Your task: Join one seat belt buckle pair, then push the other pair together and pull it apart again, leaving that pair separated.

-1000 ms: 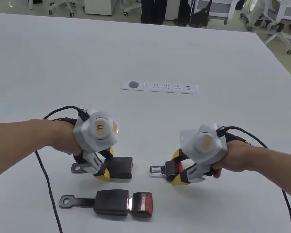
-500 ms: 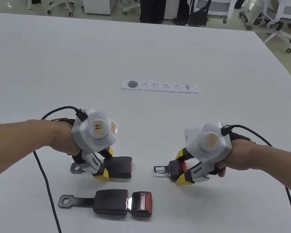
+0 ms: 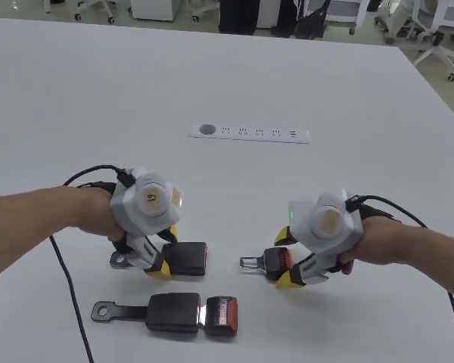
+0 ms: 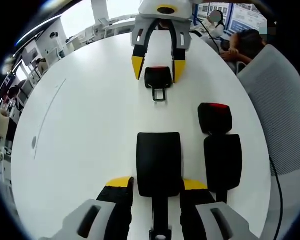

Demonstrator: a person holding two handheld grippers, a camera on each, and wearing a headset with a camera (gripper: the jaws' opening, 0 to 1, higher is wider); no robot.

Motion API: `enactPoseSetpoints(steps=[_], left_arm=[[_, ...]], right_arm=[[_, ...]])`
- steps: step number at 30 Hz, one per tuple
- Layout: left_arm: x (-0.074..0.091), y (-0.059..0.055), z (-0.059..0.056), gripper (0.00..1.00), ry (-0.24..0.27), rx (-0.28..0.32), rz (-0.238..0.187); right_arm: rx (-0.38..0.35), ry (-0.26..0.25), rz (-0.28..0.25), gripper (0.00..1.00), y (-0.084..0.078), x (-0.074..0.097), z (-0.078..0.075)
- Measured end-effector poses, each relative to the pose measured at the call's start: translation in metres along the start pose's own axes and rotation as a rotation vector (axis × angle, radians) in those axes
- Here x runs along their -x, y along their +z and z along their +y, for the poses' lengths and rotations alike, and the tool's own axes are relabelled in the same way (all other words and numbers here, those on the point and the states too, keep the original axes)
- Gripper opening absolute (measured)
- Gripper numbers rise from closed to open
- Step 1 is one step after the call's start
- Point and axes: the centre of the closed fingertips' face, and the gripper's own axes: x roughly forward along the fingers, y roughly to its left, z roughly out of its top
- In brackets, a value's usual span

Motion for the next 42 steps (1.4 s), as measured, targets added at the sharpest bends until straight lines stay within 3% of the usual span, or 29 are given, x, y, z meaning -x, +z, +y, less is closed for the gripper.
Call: enactPoseSetpoints(steps=[4,8,16,24,33,38,42], left_arm=[[0.002,-0.003,0.003,0.39,0.023,-0.022,0.002],[0.008,-0.004,0.008,0.39,0.046,-0.007,-0.025],[0.029,0.004,0.002,0.41,0.087,0.041,-0.089],[0.037,-0.012,-0.005,0.45,0.116,0.114,-0.137],[0.051,-0.026,-0.015,0.51,0.157,0.226,-0.225],[0.058,-0.025,-0.024,0.56,0.179,0.310,-0.314],[0.059,-0.031,-0.034,0.58,0.186,0.342,-0.350]], right_arm=[[0.010,-0.014,-0.002,0.43,0.000,0.004,0.000],[0.022,-0.036,-0.008,0.48,0.000,0.011,0.000],[0.024,-0.068,-0.024,0.51,0.000,0.020,0.000],[-0.010,-0.099,-0.052,0.56,-0.001,0.031,0.007],[-0.071,-0.131,-0.102,0.61,-0.003,0.037,0.016],[-0.118,-0.154,-0.134,0.66,-0.003,0.041,0.021],[-0.155,-0.181,-0.159,0.69,-0.001,0.047,0.024]])
